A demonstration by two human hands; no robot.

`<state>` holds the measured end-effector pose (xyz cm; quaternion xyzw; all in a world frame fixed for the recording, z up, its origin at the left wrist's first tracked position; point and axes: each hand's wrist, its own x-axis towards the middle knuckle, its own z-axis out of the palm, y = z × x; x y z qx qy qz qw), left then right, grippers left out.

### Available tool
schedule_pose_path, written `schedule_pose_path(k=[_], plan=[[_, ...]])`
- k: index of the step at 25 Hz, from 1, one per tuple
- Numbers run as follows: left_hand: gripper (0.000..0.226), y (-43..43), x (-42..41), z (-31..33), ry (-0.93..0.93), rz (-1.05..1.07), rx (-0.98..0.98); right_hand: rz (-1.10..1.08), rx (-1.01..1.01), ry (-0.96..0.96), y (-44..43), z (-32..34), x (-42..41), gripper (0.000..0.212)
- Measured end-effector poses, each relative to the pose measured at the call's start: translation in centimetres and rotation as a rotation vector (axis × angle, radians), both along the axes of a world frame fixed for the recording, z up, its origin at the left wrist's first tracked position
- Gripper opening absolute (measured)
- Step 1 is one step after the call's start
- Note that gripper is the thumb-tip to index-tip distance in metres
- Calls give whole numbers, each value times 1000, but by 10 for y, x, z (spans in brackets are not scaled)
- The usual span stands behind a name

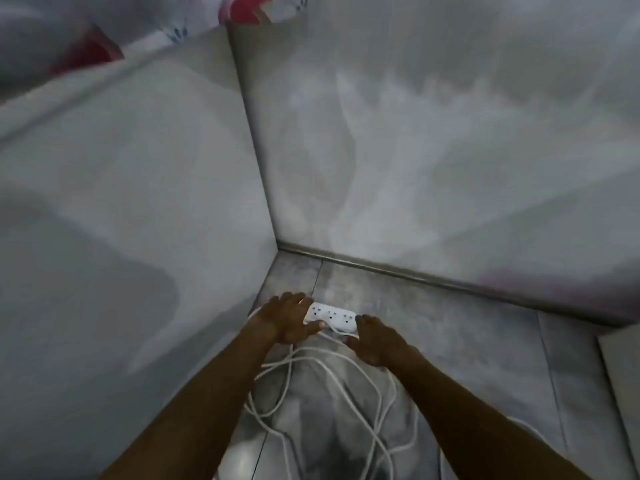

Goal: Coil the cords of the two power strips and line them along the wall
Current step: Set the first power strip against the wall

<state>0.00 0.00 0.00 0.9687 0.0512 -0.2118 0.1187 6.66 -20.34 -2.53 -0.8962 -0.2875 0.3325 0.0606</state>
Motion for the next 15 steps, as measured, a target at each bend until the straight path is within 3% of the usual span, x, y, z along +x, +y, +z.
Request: schedule_pose_path(k=[6,12,15], plan=[[60,-9,20,-90,9,-129,99,104,44,-108,22,-77,8,66],[66,-6,8,-126,-112,-9,78,105,28,-226,31,-102,7,78],[67,6,36,-132,-152,22,47,66,51,-190,40,-103,36,78]])
